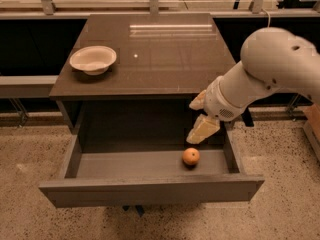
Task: Pick orange from top drawer and place on counter
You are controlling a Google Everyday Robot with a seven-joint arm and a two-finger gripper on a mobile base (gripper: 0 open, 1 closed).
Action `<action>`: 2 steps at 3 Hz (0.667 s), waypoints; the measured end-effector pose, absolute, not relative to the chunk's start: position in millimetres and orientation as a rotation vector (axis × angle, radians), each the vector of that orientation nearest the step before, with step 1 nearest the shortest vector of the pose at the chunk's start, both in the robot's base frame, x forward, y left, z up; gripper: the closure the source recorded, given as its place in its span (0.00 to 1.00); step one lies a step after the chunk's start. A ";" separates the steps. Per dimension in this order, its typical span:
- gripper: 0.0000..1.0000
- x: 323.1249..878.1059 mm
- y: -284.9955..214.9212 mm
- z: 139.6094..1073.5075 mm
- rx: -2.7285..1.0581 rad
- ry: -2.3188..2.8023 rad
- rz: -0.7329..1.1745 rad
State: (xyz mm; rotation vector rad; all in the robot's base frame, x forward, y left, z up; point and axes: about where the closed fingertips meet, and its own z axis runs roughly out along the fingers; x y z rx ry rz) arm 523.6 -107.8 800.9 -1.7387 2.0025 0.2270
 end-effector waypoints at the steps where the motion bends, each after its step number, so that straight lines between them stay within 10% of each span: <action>1: 0.40 537.0 -102.0 761.9 -1.702 2.010 0.293; 2: 0.41 541.4 -97.1 728.7 -1.692 2.022 0.331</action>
Offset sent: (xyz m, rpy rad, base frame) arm 0.0236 0.0149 -0.1167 0.0867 0.0846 -0.0251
